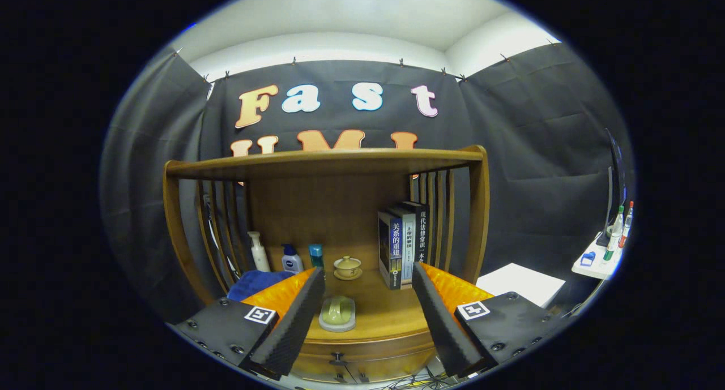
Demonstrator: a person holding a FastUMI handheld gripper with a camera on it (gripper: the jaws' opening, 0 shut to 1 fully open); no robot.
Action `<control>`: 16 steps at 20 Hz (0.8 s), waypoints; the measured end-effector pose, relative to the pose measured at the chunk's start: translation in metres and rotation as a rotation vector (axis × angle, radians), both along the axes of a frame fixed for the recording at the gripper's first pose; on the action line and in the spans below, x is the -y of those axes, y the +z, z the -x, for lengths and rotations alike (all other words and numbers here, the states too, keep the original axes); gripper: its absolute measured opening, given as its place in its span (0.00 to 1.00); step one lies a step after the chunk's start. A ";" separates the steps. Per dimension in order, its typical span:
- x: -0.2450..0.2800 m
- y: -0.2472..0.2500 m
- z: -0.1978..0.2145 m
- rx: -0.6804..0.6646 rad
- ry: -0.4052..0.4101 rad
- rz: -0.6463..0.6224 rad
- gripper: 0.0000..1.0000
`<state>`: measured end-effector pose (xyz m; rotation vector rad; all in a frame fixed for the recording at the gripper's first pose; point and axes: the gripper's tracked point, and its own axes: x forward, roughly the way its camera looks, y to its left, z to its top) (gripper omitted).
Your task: Pull open the drawer, take out the items inside it, and place them on the countertop above the cabinet.
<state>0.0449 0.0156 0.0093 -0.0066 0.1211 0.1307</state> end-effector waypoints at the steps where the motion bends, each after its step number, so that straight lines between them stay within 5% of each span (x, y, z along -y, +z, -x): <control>1: 0.001 0.004 0.003 0.002 -0.002 -0.001 1.00; 16: -0.016 0.003 -0.001 -0.003 0.027 0.041 1.00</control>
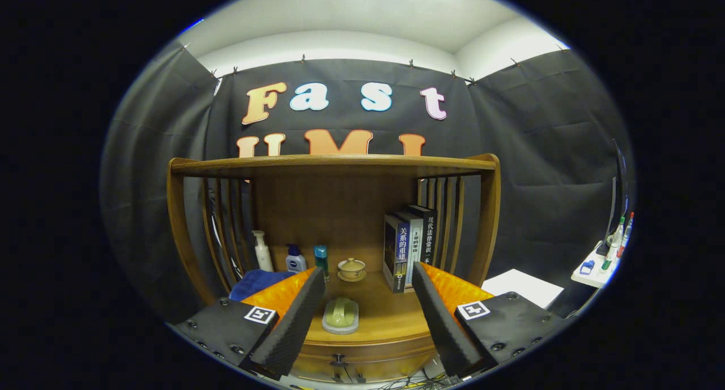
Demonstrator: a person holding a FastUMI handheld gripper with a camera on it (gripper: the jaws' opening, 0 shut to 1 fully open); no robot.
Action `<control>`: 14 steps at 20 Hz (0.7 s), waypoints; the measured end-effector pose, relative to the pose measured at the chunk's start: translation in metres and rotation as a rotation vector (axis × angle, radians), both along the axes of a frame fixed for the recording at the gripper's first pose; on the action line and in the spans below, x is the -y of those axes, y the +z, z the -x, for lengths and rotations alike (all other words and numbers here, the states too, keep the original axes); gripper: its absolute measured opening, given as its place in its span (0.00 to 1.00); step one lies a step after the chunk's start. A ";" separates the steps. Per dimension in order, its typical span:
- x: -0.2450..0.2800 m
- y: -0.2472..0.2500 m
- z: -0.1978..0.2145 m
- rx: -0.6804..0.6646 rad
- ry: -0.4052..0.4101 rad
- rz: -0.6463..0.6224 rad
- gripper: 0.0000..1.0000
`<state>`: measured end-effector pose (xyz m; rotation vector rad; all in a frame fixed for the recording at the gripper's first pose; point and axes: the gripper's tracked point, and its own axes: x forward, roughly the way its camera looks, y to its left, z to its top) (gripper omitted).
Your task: Pull open the drawer, take out the items inside it, and place them on the countertop above the cabinet.
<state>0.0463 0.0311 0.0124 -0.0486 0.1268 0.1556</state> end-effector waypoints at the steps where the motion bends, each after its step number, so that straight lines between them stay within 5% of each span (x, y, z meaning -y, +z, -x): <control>1: -0.001 0.000 0.000 0.000 0.002 0.000 1.00; 14: -0.004 -0.003 -0.001 -0.002 0.002 -0.005 1.00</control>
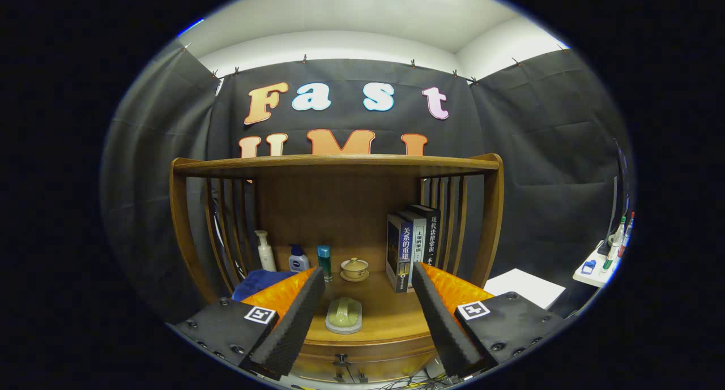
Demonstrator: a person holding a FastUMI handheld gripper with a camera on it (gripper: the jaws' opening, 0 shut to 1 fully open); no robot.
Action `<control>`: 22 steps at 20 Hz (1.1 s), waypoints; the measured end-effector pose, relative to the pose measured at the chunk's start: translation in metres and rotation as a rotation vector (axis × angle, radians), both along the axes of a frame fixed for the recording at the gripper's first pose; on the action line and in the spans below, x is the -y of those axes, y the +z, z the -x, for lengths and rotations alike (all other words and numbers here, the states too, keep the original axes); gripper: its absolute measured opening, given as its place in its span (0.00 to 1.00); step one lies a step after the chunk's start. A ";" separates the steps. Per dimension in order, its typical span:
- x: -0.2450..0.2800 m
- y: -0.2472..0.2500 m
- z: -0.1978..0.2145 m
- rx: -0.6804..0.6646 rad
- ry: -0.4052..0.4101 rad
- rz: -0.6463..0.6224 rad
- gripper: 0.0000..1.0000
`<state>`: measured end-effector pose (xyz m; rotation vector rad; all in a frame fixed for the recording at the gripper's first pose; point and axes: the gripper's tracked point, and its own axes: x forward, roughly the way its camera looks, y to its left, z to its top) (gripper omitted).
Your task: Pull open the drawer, take out the items inside it, and place them on the countertop above the cabinet.
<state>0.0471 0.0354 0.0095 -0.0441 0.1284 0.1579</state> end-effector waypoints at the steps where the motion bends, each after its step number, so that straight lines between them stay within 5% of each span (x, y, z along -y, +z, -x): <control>1: 0.001 0.000 0.000 -0.001 -0.001 -0.002 1.00; 22: 0.017 -0.002 0.005 0.001 -0.032 -0.022 1.00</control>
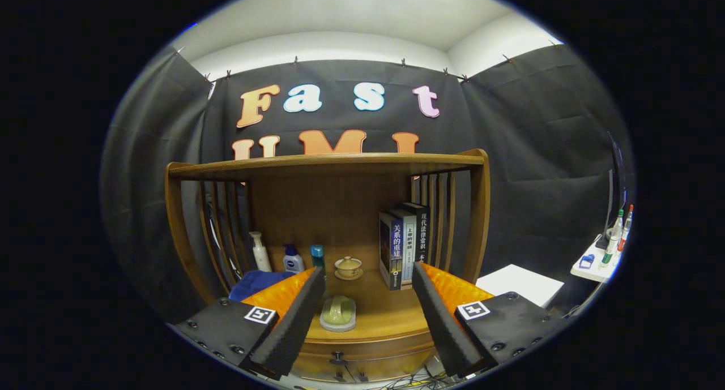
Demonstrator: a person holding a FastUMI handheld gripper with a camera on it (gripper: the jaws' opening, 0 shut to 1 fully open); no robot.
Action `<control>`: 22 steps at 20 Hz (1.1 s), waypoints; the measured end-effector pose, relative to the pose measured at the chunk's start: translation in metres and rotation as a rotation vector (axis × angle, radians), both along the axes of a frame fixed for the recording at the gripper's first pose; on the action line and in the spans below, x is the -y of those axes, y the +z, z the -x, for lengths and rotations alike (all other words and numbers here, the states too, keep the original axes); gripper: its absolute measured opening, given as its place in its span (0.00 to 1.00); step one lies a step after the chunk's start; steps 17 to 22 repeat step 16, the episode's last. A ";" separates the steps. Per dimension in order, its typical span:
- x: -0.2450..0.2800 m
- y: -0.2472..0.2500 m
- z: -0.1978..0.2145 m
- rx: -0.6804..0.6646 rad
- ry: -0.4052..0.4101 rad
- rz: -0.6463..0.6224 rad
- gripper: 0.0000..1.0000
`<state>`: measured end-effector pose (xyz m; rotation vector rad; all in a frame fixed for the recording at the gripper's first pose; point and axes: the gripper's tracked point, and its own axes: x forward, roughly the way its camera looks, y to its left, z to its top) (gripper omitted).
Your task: Pull open the drawer, take out the items inside it, and place them on the countertop above the cabinet.
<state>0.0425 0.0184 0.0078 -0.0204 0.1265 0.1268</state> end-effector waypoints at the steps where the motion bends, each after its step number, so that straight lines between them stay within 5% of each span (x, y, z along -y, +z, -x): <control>1: 0.001 0.000 0.001 0.002 -0.001 0.001 1.00; 22: 0.001 0.000 -0.003 0.006 -0.006 0.014 1.00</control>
